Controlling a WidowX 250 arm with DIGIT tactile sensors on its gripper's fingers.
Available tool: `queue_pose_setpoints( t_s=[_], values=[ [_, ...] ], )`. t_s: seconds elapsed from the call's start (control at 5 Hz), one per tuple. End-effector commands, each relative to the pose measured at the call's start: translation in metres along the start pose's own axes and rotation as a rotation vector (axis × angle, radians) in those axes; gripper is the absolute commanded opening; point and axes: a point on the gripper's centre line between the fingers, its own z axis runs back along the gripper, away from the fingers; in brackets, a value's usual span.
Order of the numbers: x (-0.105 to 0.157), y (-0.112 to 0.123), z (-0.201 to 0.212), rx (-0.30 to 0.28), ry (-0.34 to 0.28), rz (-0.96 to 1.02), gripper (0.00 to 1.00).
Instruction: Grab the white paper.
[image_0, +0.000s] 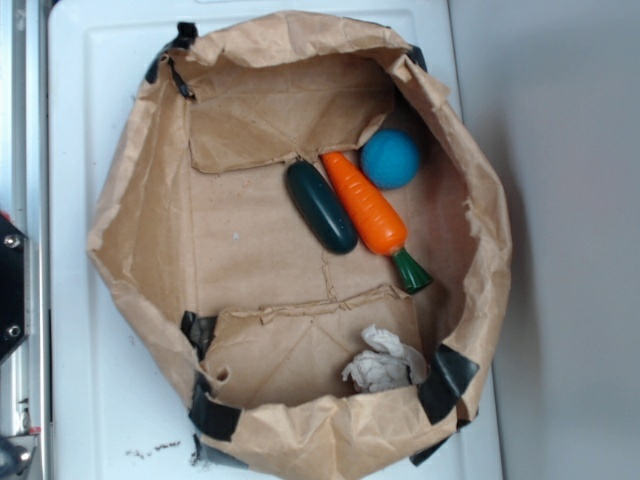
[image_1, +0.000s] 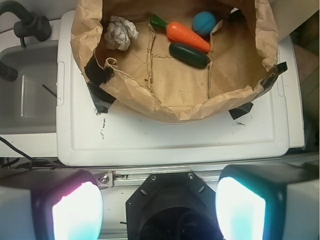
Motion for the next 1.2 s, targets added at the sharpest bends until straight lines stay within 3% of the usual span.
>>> queue_pose_setpoints(
  t_s=[0.0,0.2,0.8,1.0],
  values=[
    [0.0,0.0,0.0,0.0,0.0,0.0,1.0],
    [0.036,0.001,-0.001,-0.053,0.004,-0.02,1.0],
    [0.09,0.022,-0.018,-0.113,-0.071,-0.158,1.0],
    [0.115,0.019,-0.035,-0.033,-0.077,-0.206,1.0]
  ],
)
